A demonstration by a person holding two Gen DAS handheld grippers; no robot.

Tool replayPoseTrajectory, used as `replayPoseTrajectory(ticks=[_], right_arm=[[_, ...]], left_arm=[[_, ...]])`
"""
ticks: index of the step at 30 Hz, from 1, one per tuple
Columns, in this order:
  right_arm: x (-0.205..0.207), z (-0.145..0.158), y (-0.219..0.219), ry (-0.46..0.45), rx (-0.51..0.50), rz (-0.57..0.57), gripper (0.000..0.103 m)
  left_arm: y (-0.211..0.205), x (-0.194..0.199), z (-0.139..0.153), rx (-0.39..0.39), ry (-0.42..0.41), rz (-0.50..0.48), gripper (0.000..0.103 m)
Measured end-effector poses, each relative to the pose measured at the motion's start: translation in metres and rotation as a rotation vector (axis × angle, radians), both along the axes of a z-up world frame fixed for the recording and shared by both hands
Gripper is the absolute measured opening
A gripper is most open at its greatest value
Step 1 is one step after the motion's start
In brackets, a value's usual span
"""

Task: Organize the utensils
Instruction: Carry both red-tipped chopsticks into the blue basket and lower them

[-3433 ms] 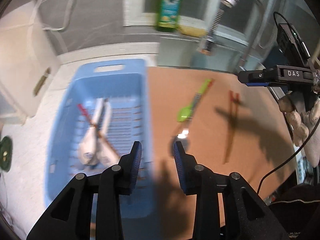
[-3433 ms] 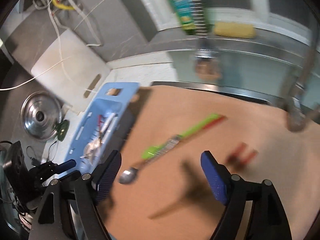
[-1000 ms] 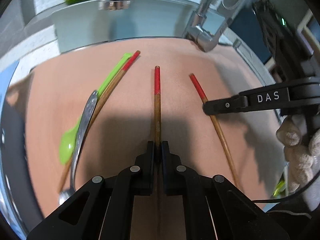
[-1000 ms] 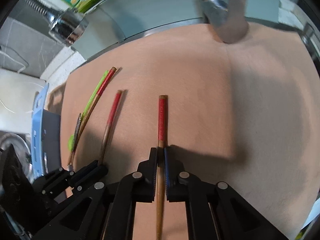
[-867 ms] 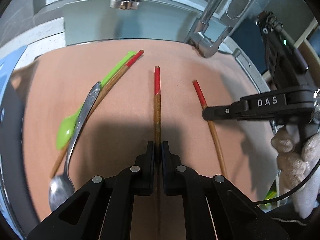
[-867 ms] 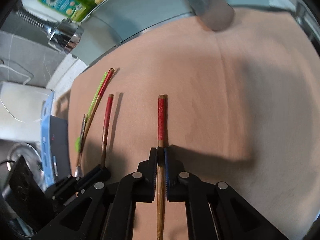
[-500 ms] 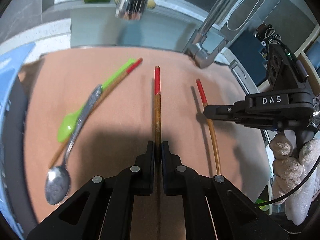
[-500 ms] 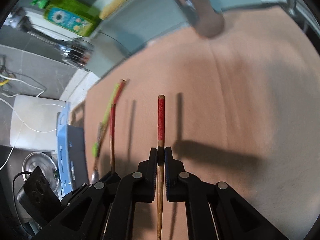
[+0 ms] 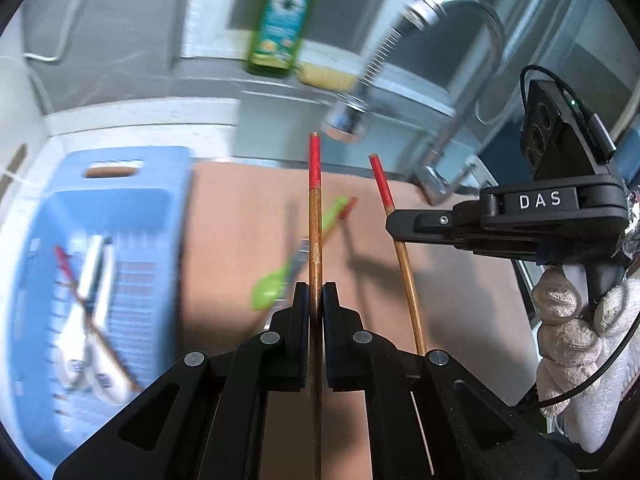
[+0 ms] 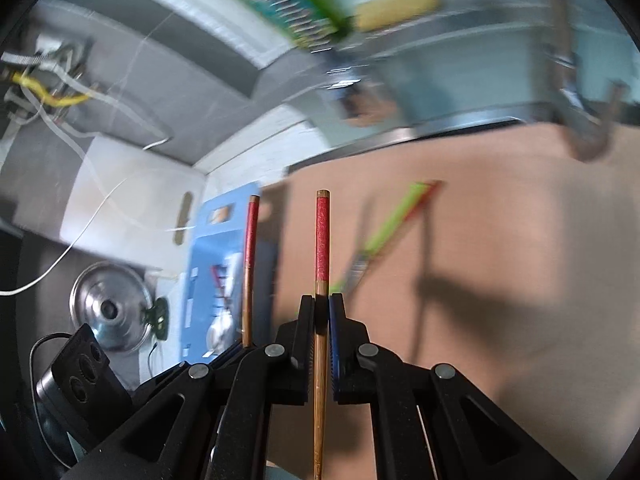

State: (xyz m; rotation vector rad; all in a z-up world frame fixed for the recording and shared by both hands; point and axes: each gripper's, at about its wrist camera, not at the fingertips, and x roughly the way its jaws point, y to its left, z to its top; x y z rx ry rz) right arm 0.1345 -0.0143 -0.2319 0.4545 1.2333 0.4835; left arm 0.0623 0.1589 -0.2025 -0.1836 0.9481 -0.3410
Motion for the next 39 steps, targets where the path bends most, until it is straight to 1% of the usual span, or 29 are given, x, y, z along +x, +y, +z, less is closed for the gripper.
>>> replayPoseTrajectory(ticks=[5, 9, 11, 14, 16, 18, 23, 27, 33, 39], right_arm=[[0.003, 0.003, 0.059, -0.009, 0.004, 0.081, 0.006], [0.007, -0.003, 0.103, 0.002, -0.004, 0.136, 0.006], [0.009, -0.01, 0.12, 0.009, -0.011, 0.159, 0.006], [0.011, -0.019, 0.147, -0.008, -0.061, 0.193, 0.006], [0.013, -0.027, 0.161, 0.006, -0.072, 0.197, 0.006], [0.017, -0.036, 0.172, 0.024, -0.08, 0.199, 0.006], [0.022, -0.054, 0.195, 0.053, -0.108, 0.2, 0.006], [0.025, -0.063, 0.209, 0.051, -0.141, 0.198, 0.006], [0.032, -0.073, 0.218, 0.054, -0.176, 0.198, 0.006], [0.035, -0.079, 0.223, 0.059, -0.195, 0.203, 0.006]], left_arm=[[0.048, -0.004, 0.005, 0.039, 0.0, 0.067, 0.005], [0.087, -0.006, 0.004, 0.073, 0.014, 0.112, 0.005], [0.109, -0.005, -0.001, 0.078, 0.031, 0.139, 0.005], [0.129, -0.002, -0.01, 0.082, 0.057, 0.165, 0.005], [0.139, 0.0, -0.017, 0.089, 0.076, 0.172, 0.005], [0.146, 0.004, -0.025, 0.099, 0.098, 0.176, 0.005], [0.157, 0.009, -0.038, 0.092, 0.127, 0.181, 0.005], [0.16, 0.014, -0.045, 0.101, 0.143, 0.179, 0.005], [0.162, 0.025, -0.054, 0.105, 0.161, 0.18, 0.005], [0.163, 0.027, -0.06, 0.12, 0.172, 0.179, 0.005]])
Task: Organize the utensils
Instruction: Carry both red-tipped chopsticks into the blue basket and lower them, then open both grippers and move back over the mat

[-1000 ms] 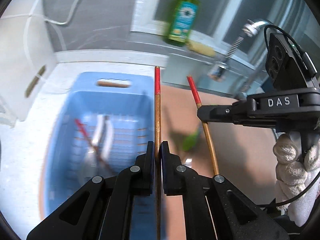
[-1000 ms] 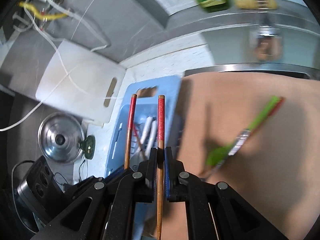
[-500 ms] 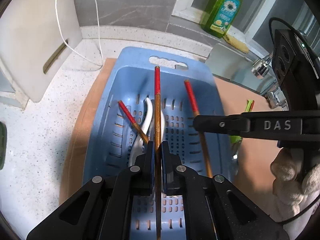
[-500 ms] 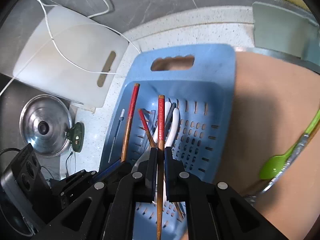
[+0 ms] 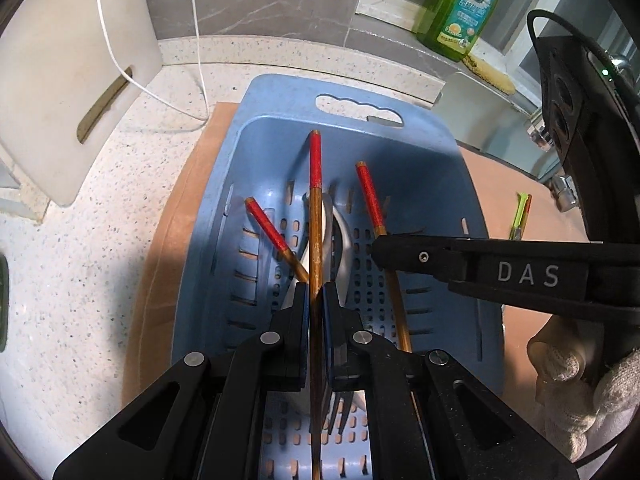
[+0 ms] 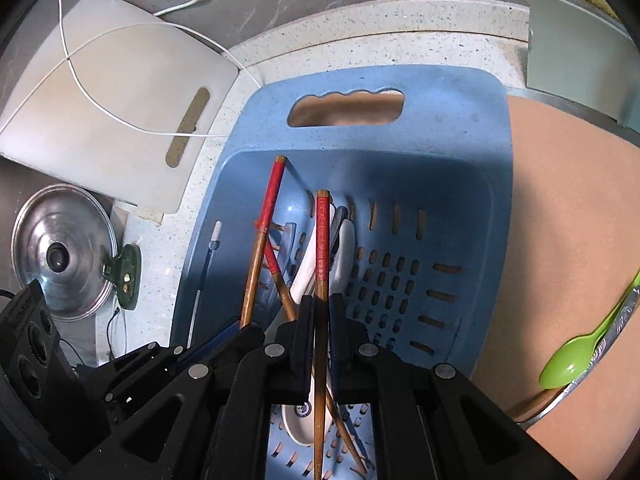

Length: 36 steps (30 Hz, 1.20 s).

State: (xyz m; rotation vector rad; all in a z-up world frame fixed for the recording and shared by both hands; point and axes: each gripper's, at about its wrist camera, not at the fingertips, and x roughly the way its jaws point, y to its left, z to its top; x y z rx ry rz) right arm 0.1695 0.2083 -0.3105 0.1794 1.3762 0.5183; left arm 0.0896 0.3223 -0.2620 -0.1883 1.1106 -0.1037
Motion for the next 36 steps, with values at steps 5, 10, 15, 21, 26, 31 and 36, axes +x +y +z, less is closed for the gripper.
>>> replayPoseTrajectory(ticks=[5, 10, 15, 21, 26, 31, 36], right_arm=[[0.002, -0.003, 0.003, 0.016, 0.005, 0.004, 0.006], [0.001, -0.007, 0.006, 0.019, 0.0, 0.004, 0.006], [0.001, -0.012, 0.012, 0.038, -0.006, 0.011, 0.006], [0.003, -0.016, 0.017, 0.04, -0.019, 0.024, 0.006], [0.004, -0.016, 0.018, 0.047, -0.024, 0.027, 0.007], [0.003, -0.014, 0.015, 0.054, -0.012, 0.029, 0.008], [0.002, -0.004, 0.004, 0.053, 0.037, 0.024, 0.015]], left_arm=[[0.001, -0.001, -0.003, 0.005, 0.01, -0.003, 0.005], [0.003, -0.003, -0.006, 0.007, 0.018, 0.002, 0.005], [0.006, -0.005, -0.008, 0.007, 0.03, 0.015, 0.005], [0.008, -0.007, -0.01, 0.011, 0.037, 0.021, 0.006], [0.005, -0.006, -0.01, 0.018, 0.041, 0.022, 0.007], [0.004, -0.006, -0.009, 0.026, 0.041, 0.028, 0.01], [0.005, -0.009, -0.003, 0.035, 0.029, 0.042, 0.012]])
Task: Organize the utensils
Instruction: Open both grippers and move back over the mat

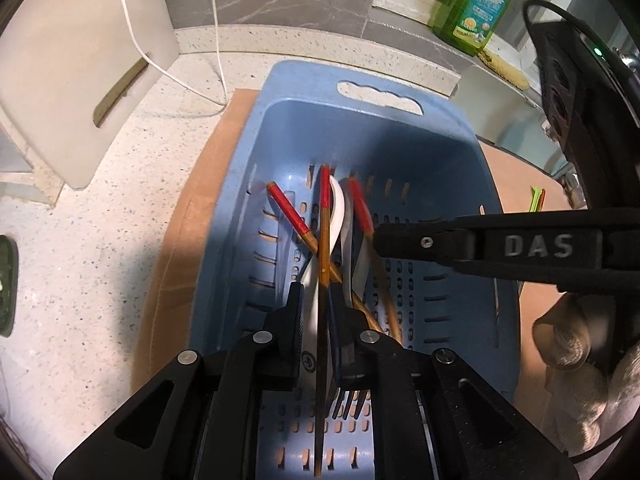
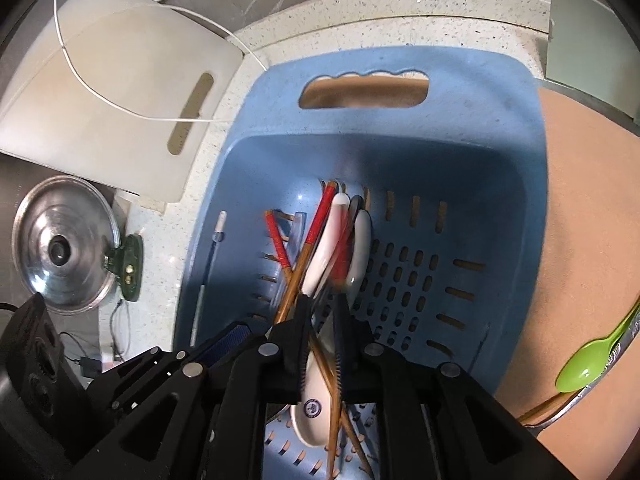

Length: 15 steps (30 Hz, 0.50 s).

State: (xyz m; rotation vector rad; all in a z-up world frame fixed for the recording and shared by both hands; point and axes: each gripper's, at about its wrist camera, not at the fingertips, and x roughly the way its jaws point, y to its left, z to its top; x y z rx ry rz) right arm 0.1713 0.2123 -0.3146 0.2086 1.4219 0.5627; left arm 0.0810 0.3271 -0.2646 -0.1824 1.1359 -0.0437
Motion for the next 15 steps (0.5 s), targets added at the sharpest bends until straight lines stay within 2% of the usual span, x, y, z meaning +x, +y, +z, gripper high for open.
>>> replayPoseTrajectory(ticks=[2, 7, 13, 15], right_arm=[[-0.002, 0.006, -0.005, -0.005, 0.02, 0.002, 0.02], [-0.011, 0.03, -0.03, -0.064, 0.046, 0.014, 0.028], [-0.023, 0.054, -0.082, -0.122, 0.064, -0.001, 0.031], [-0.027, 0.062, -0.106, -0.156, 0.062, -0.009, 0.038]], left_arm=[[0.0, -0.002, 0.005, 0.003, -0.009, 0.009, 0.015], [-0.003, -0.009, 0.019, 0.033, -0.043, 0.006, 0.016], [-0.02, -0.015, 0.037, 0.043, -0.085, -0.019, 0.016], [-0.032, -0.014, 0.042, 0.045, -0.095, -0.04, 0.016]])
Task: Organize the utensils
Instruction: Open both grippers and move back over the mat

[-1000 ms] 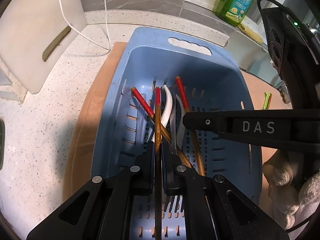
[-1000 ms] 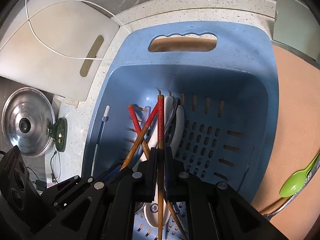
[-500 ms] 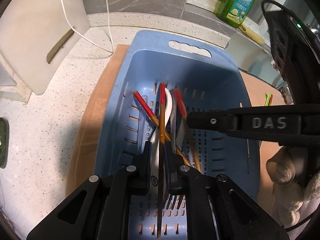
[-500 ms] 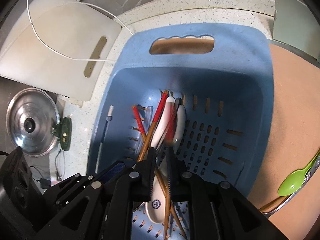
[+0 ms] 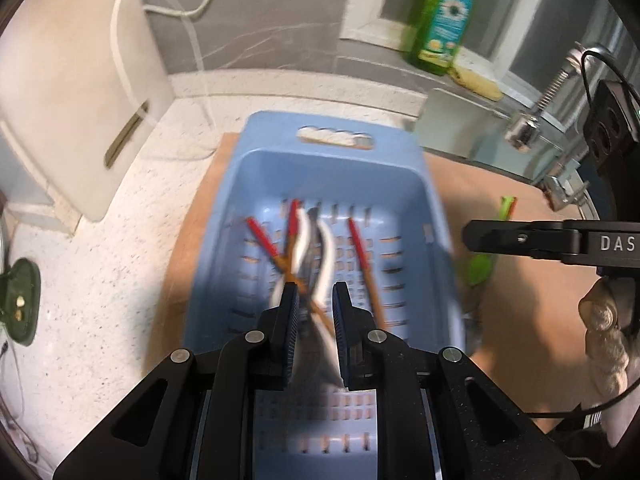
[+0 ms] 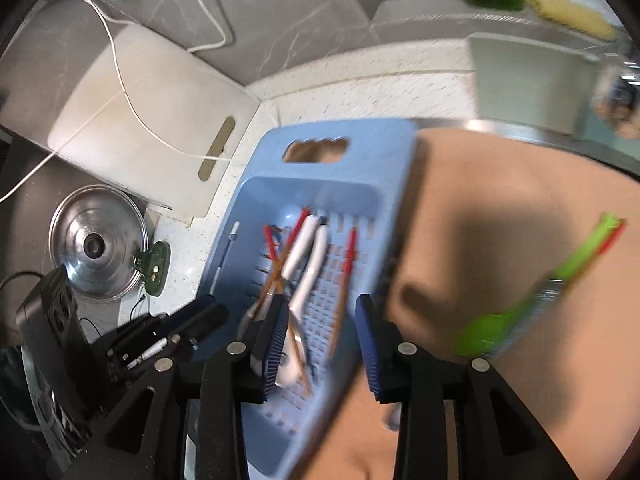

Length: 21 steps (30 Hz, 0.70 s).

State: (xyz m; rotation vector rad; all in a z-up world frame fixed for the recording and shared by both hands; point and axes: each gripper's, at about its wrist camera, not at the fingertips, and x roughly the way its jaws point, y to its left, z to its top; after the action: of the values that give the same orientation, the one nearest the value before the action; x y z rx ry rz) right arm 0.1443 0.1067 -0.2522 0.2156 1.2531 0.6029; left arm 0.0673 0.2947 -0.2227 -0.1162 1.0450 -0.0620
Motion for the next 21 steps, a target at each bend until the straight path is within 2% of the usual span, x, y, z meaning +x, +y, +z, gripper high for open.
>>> replayPoseTrajectory(ticks=[5, 10, 12, 16, 21], right_arm=[[-0.009, 0.011, -0.061, -0.07, -0.017, -0.043, 0.045], [-0.015, 0.016, -0.136, -0.113, -0.012, -0.145, 0.053], [-0.021, 0.02, -0.161, -0.15, -0.039, -0.175, 0.055], [-0.03, 0.024, -0.2, -0.17, -0.063, -0.22, 0.06], [-0.04, 0.028, -0.237, -0.169, -0.07, -0.255, 0.06]], left_arm=[[-0.042, 0.009, 0.007, -0.019, -0.02, -0.079, 0.016], [-0.087, 0.025, 0.006, -0.024, -0.006, -0.161, 0.016], [-0.11, 0.036, 0.002, -0.015, 0.005, -0.2, 0.016], [-0.144, 0.052, -0.007, -0.019, 0.027, -0.244, 0.016], [-0.174, 0.076, -0.03, -0.003, 0.08, -0.249, 0.016]])
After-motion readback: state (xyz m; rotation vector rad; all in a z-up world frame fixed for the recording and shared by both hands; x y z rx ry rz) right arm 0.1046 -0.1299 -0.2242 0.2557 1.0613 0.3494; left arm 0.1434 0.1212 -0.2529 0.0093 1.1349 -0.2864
